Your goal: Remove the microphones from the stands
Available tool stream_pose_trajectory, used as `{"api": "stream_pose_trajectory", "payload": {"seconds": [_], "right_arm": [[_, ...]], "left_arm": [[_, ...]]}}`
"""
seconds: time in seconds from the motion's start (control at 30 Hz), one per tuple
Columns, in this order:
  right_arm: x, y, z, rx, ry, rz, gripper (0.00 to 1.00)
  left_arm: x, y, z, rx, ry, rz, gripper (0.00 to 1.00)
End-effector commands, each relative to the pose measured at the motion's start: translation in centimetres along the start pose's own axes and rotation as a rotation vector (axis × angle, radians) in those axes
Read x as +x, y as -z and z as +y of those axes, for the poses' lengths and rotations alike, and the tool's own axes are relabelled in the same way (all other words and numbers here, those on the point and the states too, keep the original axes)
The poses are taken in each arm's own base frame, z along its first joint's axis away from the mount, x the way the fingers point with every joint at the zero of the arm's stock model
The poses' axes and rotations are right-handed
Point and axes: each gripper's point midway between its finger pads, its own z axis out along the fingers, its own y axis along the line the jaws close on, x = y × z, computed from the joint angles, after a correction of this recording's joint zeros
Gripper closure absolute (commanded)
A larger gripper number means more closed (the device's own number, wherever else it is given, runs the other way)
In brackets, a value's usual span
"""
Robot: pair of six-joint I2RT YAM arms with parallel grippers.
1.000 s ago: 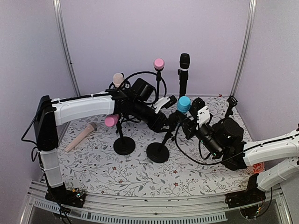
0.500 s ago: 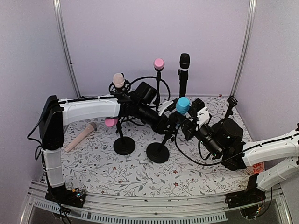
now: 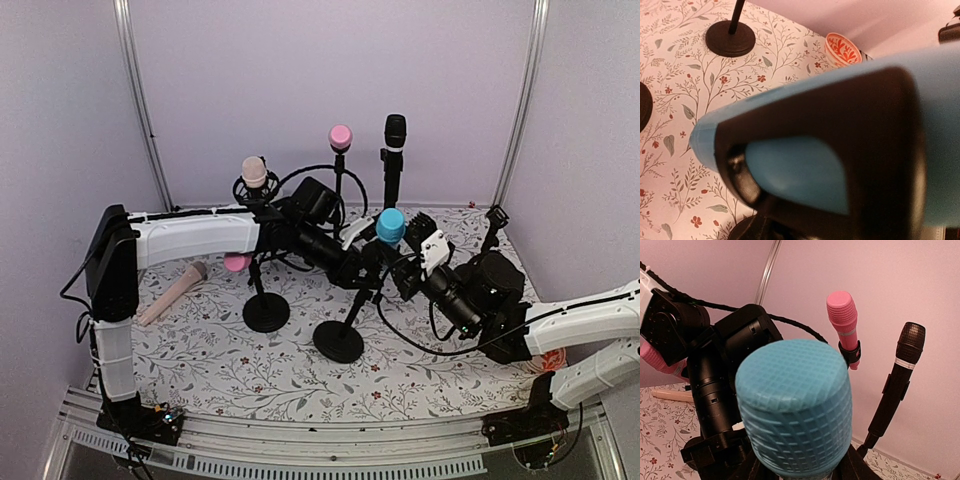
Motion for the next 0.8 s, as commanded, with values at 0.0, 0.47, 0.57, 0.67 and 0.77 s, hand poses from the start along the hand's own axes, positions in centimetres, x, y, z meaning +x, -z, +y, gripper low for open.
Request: {"api": "stream_pose_trajectory", "payload": {"seconds": [0.0,0.47,0.57,0.67,0.77], "right_arm": [[-7.6,0.7,-1.5,-0.003,0.011,-0.181,1.00],[-15.6,2.6,-2.7,-0.069,0.046,-0.352,1.00],[-16.6,2.9,-2.8,-0.074,0.043,-0.374,1.00],[-17.8,3.3,-3.0,-0.079,0.039,-0.405,1.00],[-19.0,3.8,-3.2,-0.089,0.034,-0.433,1.00]], "left_arm": [[-1.6,1.4,2.9,-0.063,0.056,-0.051,1.00],[-1.1,0.6,4.6,-0.161,0.020,-0.021,1.00],[-0.5,0.3,5.1,-0.190,0.021,-0.003,1.00],[-0.1,0.0,5.3,-0.203,0.021,0.008,1.00],[0.0,-0.1,5.5,-0.209,0.018,0.012,1.00]]}}
